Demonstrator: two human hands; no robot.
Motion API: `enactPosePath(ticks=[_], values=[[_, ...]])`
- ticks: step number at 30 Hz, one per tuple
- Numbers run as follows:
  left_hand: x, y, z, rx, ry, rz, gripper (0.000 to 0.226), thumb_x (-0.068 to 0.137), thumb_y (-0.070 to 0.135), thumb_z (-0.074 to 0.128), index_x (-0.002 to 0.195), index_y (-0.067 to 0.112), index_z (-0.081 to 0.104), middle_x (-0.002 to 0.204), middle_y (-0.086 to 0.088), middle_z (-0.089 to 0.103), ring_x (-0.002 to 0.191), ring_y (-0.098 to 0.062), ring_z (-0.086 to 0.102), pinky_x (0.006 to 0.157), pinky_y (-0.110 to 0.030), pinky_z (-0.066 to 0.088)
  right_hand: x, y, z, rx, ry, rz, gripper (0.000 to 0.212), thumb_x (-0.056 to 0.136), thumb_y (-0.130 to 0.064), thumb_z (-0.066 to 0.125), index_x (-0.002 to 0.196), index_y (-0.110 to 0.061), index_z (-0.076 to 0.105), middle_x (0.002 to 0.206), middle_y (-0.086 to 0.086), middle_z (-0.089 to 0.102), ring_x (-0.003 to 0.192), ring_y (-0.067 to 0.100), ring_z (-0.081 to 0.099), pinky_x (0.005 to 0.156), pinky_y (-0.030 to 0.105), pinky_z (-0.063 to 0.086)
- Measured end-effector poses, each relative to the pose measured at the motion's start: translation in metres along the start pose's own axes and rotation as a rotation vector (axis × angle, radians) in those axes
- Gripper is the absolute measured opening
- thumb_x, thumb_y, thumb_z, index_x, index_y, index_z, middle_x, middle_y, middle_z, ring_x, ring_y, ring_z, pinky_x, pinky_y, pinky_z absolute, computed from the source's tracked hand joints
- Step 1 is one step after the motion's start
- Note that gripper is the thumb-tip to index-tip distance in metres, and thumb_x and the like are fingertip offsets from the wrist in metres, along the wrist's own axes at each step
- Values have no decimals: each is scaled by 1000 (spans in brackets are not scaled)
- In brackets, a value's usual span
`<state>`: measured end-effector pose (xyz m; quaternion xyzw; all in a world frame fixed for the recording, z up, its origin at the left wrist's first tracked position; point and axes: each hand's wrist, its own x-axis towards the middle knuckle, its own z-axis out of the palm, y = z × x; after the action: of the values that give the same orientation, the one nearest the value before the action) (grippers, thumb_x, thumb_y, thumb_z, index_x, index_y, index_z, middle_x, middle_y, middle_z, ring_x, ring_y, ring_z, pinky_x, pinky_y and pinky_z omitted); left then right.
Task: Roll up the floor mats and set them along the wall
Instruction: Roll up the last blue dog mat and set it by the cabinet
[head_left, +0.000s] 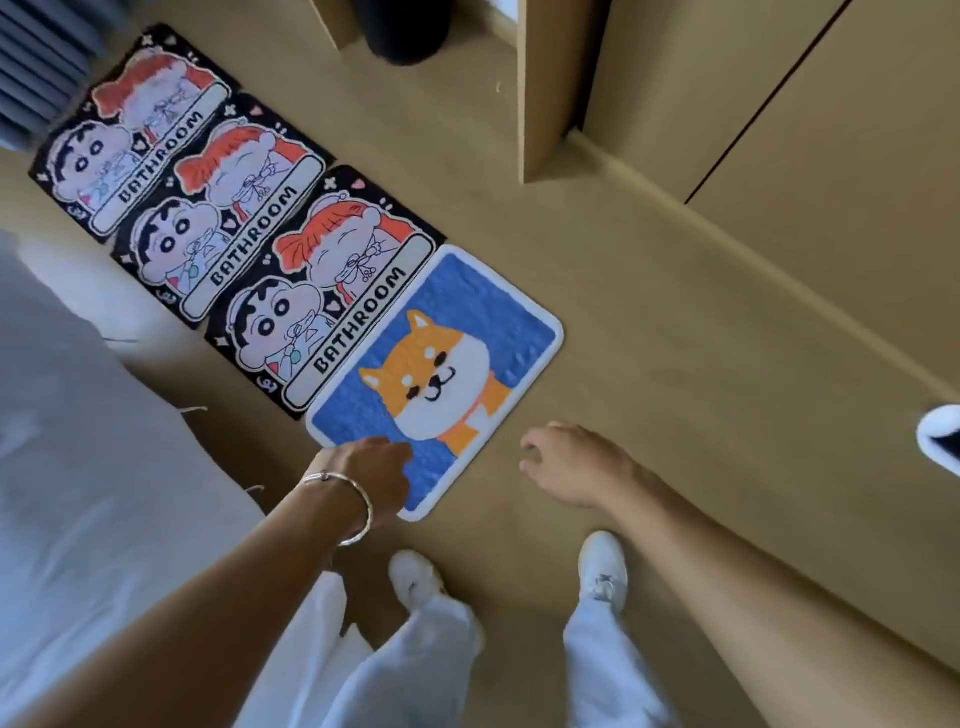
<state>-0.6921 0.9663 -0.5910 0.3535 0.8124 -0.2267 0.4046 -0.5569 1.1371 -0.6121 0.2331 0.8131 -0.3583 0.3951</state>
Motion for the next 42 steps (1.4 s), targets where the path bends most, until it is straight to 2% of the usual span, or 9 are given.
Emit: enactPosePath(ticks=[7,15,19,26,29,32,34,38,42], values=[[61,-51,7,102,-97,157,41,96,33,35,137,35,37,138,6,48,122,-17,50,98,-34,42,45,-14,24,160,2,179,38,97,-27,39,132,-17,50,138,8,44,125,25,46,100,34,40],[128,-120,34,240,-152,159,45,99,31,34,144,32,27,146,9,40,131,-11,42,106,-32,38,126,-52,92,399,54,220,12,95,-19,42,90,-16,52,95,2,51,92,27,54,71,29,38],[140,-125,51,282,-182,176,45,97,31,35,142,32,30,143,7,44,128,-14,46,103,-33,40,130,-49,123,445,-29,263,31,96,-22,37,122,-12,52,120,7,52,106,25,55,82,33,44],[199,-118,86,370,-178,274,44,96,29,34,140,32,30,141,7,45,126,-15,47,101,-32,40,160,-32,168,548,52,430,32,98,-24,37,125,-15,52,126,6,51,113,23,53,93,33,44],[233,-119,94,417,-132,349,45,97,31,33,142,32,28,145,7,39,130,-16,43,104,-35,37,191,-32,189,586,110,501,17,96,-23,39,96,-18,55,100,2,52,91,19,56,72,28,46],[261,-135,110,386,-120,354,47,95,33,35,142,32,29,144,6,41,128,-19,45,103,-36,38,226,-43,208,642,136,539,29,92,-18,40,65,-23,31,74,-2,36,64,15,42,50,26,29],[284,-152,124,342,-97,357,46,95,36,36,141,33,30,141,6,45,125,-18,47,101,-35,40,253,-47,222,641,156,512,24,92,-20,40,69,-24,38,79,-4,41,72,17,49,54,27,34],[337,-192,162,244,-53,268,48,95,39,39,141,35,30,141,7,45,126,-16,47,102,-33,40,312,-50,255,598,135,493,35,97,-25,39,131,-17,47,131,5,48,114,22,53,91,32,45],[379,-229,209,219,-89,191,55,94,36,40,145,29,21,138,0,42,124,-19,49,102,-36,41,365,-45,300,575,116,502,41,97,-24,39,136,-11,41,136,9,42,114,22,53,90,30,44]])
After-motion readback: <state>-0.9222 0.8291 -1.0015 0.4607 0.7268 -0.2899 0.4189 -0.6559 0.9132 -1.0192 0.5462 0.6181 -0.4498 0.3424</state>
